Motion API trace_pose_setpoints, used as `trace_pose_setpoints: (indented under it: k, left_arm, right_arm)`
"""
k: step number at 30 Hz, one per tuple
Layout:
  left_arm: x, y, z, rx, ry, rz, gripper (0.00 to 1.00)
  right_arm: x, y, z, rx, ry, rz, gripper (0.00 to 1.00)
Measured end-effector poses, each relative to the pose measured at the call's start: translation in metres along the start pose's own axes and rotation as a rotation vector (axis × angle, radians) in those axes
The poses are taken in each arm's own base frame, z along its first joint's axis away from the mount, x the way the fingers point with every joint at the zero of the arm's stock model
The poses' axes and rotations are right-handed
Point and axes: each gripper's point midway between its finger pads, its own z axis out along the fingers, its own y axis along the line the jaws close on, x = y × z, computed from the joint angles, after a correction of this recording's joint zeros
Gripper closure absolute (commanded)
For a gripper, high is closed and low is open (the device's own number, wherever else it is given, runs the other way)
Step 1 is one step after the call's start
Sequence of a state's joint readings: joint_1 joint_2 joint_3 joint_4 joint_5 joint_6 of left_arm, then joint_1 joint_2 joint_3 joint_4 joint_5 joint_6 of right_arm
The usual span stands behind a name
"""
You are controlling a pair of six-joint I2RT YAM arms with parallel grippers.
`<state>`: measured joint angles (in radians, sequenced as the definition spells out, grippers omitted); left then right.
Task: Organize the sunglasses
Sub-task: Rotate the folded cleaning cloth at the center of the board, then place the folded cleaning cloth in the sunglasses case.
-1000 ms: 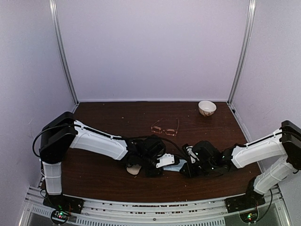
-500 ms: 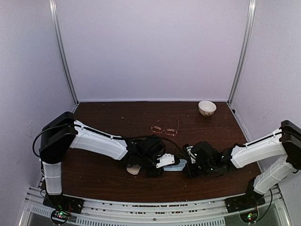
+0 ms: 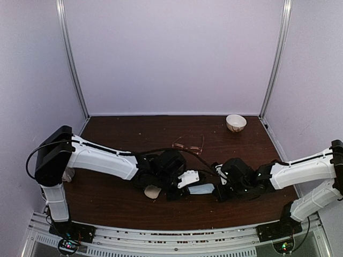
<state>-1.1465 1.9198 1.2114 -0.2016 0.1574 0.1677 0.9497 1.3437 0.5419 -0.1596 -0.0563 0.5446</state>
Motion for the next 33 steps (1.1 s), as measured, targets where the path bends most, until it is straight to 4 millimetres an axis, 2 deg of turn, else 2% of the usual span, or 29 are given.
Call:
trace_pose_setpoints:
  k: [17,33]
  left_arm:
    - [-0.001,-0.007,-0.022,0.017,-0.029,-0.200,1.00]
    - [0.010,-0.022,-0.039,0.064,-0.043,-0.437,1.00]
  right_arm:
    - [-0.017,0.019,-0.021,-0.048,0.017,-0.064,1.00]
    - [-0.024,0.042,-0.023,-0.093,0.069,-0.122,1.00]
